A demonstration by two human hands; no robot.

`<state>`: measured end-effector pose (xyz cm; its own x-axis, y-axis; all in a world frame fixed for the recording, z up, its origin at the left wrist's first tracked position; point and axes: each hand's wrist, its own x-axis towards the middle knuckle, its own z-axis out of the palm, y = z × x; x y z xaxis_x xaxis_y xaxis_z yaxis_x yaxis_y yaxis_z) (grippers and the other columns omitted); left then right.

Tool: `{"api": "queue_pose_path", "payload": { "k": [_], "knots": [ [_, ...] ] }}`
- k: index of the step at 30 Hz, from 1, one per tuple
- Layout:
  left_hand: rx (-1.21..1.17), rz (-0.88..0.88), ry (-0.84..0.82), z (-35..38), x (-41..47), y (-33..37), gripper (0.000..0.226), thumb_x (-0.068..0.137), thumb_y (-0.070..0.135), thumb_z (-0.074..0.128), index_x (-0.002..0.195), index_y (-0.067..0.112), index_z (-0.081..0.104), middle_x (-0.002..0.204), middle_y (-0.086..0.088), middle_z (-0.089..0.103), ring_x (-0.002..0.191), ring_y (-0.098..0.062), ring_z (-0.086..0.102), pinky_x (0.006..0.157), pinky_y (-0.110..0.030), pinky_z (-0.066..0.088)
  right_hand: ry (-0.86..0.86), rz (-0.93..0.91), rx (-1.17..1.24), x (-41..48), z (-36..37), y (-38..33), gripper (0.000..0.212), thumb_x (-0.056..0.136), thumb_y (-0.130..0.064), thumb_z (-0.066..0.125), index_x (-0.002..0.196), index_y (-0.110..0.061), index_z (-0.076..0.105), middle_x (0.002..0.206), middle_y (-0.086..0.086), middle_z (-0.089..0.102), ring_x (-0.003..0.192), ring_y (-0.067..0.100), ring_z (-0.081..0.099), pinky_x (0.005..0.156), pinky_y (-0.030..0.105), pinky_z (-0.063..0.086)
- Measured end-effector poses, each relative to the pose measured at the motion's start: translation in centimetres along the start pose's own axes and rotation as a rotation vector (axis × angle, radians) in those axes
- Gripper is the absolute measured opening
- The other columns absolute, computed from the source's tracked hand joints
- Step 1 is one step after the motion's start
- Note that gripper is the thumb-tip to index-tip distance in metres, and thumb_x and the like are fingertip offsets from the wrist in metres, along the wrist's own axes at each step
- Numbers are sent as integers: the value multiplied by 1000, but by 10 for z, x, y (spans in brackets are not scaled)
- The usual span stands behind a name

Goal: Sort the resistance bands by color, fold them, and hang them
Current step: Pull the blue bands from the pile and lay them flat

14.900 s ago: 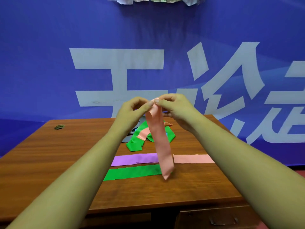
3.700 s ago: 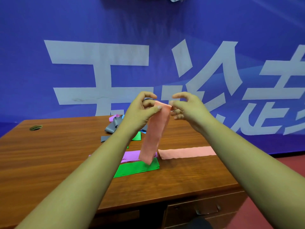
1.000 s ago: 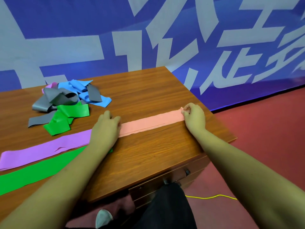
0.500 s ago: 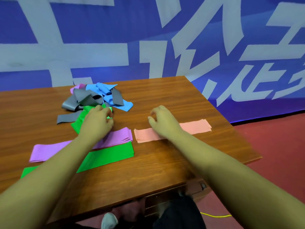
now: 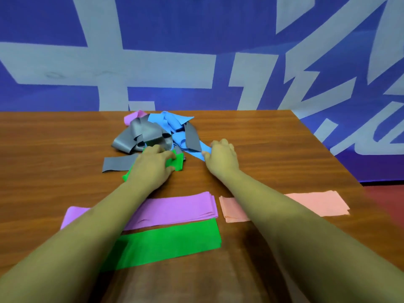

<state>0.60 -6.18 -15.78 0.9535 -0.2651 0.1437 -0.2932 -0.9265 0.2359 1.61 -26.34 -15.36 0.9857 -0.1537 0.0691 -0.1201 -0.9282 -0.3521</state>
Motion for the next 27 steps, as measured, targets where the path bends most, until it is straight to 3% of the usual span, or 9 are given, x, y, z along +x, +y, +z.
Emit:
{"api": "queue_pose_path", "payload": {
  "k": [3, 6, 9, 13, 17, 20, 22, 24, 27],
  "knots": [
    [-33, 28, 15, 4, 3, -7, 40, 85, 36, 69, 124, 28, 62, 123, -3, 54, 119, -26, 46, 96, -39, 42, -34, 102, 86, 14, 3, 0, 37, 87, -32, 67, 114, -9, 59, 122, 17, 57, 115, 37, 53, 96, 41, 44],
    [-46, 34, 25, 4, 3, -9, 41, 85, 36, 69, 124, 28, 62, 122, -2, 53, 118, -26, 46, 96, -40, 43, -49, 100, 263, 19, -4, -3, 8, 80, -16, 66, 84, -16, 60, 102, 16, 68, 100, 35, 62, 80, 37, 51],
    [-61, 11, 5, 0, 2, -6, 41, 85, 37, 69, 124, 31, 61, 123, 0, 52, 120, -25, 44, 97, -40, 42, 72, -2, 482, 13, -30, -13, 14, 79, -7, 60, 77, -19, 52, 84, 6, 64, 82, 26, 57, 63, 28, 38],
    [-112, -36, -23, -17, 0, 1, 34, 83, 30, 66, 116, 28, 63, 115, -2, 56, 115, -24, 50, 94, -38, 43, 225, -191, 758, -7, -94, -37, 22, 80, 0, 56, 75, -19, 46, 71, -5, 52, 64, 12, 45, 55, 19, 33],
    [-406, -91, 268, -46, -5, 16, 11, 83, 13, 56, 90, 17, 63, 92, -3, 65, 89, -24, 60, 80, -40, 50, 238, -284, 845, -28, -145, -53, 19, 81, 0, 58, 78, -16, 48, 70, 5, 51, 62, 13, 42, 54, 23, 34],
    [-746, -73, 375, -78, -10, 42, 7, 93, 16, 56, 98, 18, 61, 100, 1, 66, 89, -11, 59, 87, -34, 49, 154, -359, 930, -47, -171, -64, 16, 82, -1, 57, 85, -16, 52, 72, 0, 54, 62, 10, 46, 56, 24, 38],
    [-1068, -55, 303, -99, -10, 59, 19, 98, 28, 54, 114, 18, 60, 115, 4, 63, 105, -6, 57, 102, -33, 45, 78, -430, 933, -59, -181, -70, 20, 81, 0, 56, 84, -20, 54, 72, -3, 56, 63, 8, 51, 59, 25, 42],
    [-1304, 40, 117, -118, -15, 74, 37, 99, 40, 49, 129, 19, 56, 132, 1, 60, 123, -12, 54, 109, -40, 40, -6, -476, 924, -72, -192, -75, 24, 81, 4, 54, 85, -20, 55, 73, -2, 59, 64, 9, 54, 58, 25, 44],
    [-1514, 178, -73, -136, -34, 91, 45, 101, 35, 43, 132, 6, 55, 133, -17, 60, 120, -22, 58, 99, -37, 47, -62, -478, 883, -90, -213, -79, 23, 82, 8, 55, 86, -15, 57, 73, 0, 59, 63, 9, 55, 56, 21, 45]
  ]
}}
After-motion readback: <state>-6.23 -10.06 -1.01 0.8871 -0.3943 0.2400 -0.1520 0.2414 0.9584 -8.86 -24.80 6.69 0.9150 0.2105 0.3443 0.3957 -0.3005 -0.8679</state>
